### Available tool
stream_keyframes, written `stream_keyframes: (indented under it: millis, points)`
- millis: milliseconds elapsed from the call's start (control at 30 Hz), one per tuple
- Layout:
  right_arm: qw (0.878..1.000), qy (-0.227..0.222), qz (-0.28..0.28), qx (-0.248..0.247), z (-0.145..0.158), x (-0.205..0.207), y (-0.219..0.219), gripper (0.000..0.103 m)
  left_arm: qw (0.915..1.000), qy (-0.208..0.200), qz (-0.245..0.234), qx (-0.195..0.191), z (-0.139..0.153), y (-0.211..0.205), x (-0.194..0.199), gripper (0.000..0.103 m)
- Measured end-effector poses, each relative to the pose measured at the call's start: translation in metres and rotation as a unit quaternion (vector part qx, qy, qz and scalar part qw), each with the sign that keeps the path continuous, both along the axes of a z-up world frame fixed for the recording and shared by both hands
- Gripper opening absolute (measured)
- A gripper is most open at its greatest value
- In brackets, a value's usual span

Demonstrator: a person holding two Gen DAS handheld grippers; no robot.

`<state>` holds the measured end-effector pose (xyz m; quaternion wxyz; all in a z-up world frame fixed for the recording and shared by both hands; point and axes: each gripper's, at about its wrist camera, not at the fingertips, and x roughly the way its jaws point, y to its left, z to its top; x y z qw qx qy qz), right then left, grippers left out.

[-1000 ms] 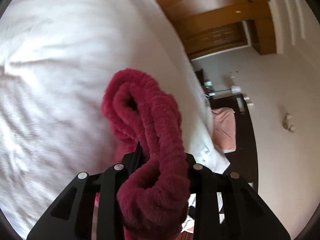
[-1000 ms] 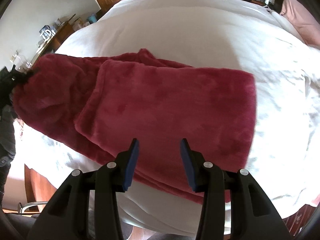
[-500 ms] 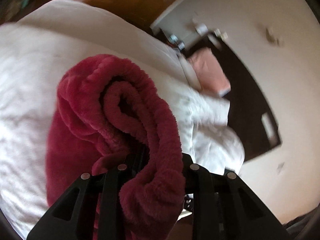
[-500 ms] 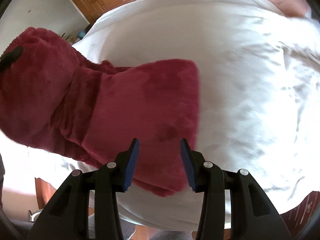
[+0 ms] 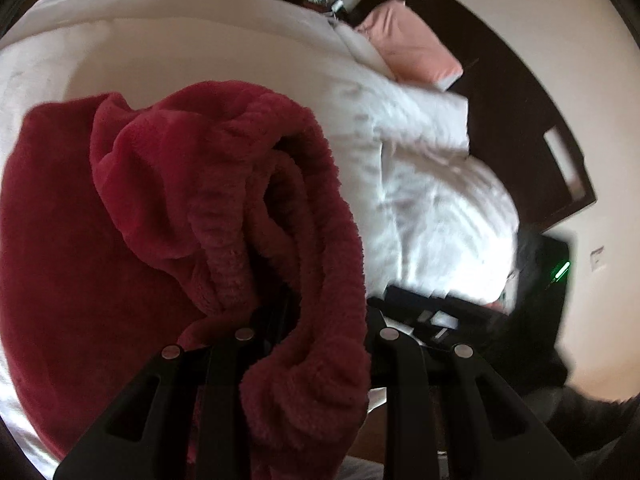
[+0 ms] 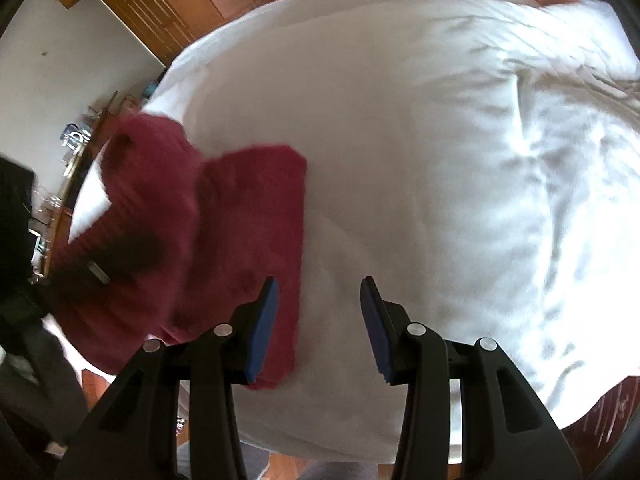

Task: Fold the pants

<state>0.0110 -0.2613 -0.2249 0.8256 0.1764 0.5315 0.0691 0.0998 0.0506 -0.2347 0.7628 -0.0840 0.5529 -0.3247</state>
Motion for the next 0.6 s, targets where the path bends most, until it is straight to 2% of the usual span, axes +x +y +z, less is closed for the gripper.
stream_keyframes:
  millis: [167, 233, 300, 333, 467, 600]
  points:
    - [0.999, -0.027, 0.024, 0.037, 0.022, 0.025, 0.001, 0.044, 0.9996, -0.004, 0.002, 0.030, -0.020, -0.012, -0.007, 0.026]
    - [0.997, -0.035, 0.036, 0.052, 0.030, 0.036, 0.004, 0.044, 0.9995, -0.003, 0.014, 0.027, -0.024, -0.013, -0.007, 0.035]
    - [0.996, -0.041, 0.050, 0.056, 0.035, 0.044, 0.011, 0.044, 0.9995, 0.009, 0.029, 0.010, -0.028, -0.012, -0.006, 0.053]
    - [0.996, -0.043, 0.059, 0.056, 0.037, 0.049, 0.017, 0.045, 0.9993, 0.014, 0.034, 0.001, -0.028, -0.012, -0.005, 0.056]
    - [0.993, -0.047, 0.090, 0.063, 0.043, 0.057, 0.033, 0.045, 0.9981, 0.024, 0.048, -0.032, -0.023, -0.002, -0.008, 0.059]
    - [0.989, -0.049, 0.122, 0.069, 0.049, 0.058, 0.054, 0.045, 0.9963, 0.009, 0.058, -0.063, 0.001, 0.029, -0.022, 0.063]
